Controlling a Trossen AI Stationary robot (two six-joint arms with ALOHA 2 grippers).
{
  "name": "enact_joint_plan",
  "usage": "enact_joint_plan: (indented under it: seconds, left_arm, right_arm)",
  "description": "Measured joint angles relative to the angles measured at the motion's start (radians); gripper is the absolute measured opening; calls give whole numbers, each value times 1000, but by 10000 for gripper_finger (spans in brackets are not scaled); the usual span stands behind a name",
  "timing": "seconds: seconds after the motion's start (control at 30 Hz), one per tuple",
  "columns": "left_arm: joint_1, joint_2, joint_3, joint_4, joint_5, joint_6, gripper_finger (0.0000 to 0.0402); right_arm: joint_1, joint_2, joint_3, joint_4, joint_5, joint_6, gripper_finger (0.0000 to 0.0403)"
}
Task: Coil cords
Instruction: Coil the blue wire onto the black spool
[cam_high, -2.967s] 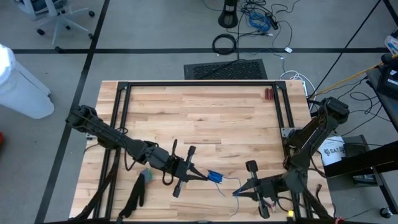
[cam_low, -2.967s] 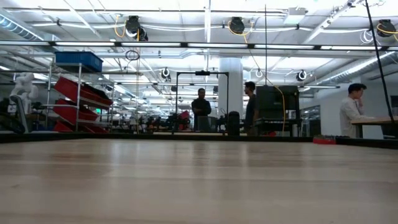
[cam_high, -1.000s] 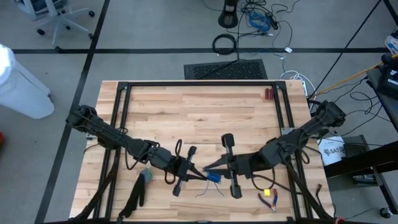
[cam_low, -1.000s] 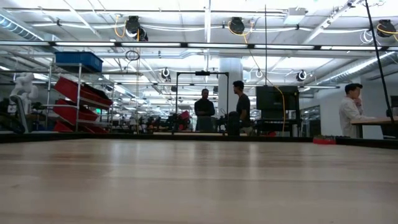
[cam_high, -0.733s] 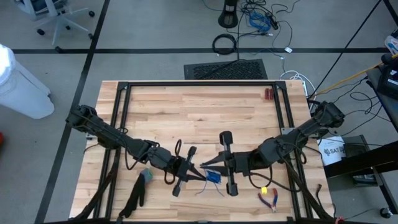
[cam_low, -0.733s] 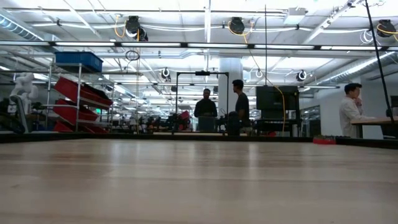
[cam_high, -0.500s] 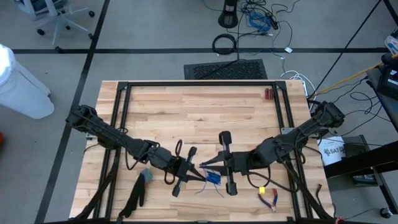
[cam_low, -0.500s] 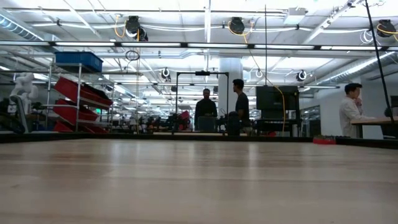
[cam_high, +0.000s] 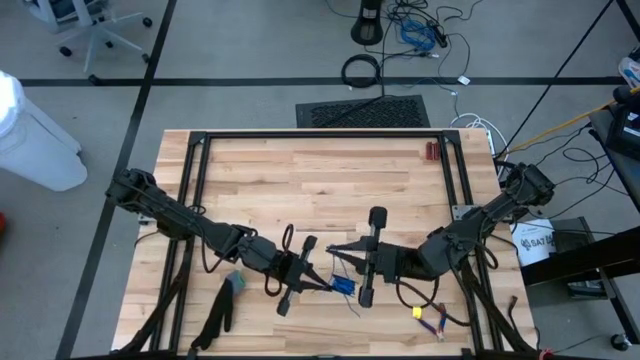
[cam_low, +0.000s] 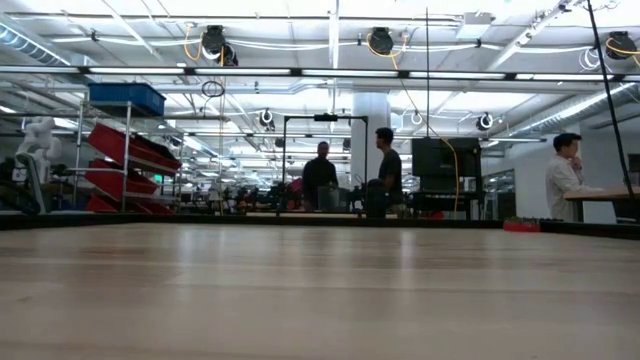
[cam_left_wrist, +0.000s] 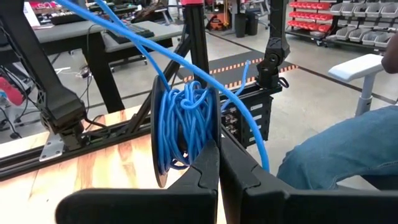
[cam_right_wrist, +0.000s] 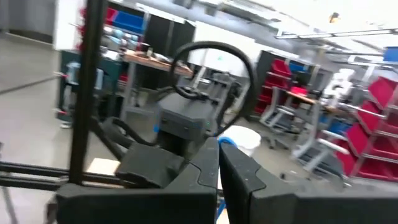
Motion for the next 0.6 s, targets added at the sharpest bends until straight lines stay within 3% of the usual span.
enact_joint_plan:
  seconds: [0.23,0.6]
  left_arm:
    - [1,0,0,7,-1,0,0]
    - [1,0,0,10,-8,0,0]
  right_arm:
    - [24,0,0,63,166,-94,0]
    - [17,0,0,163,304,-173,0]
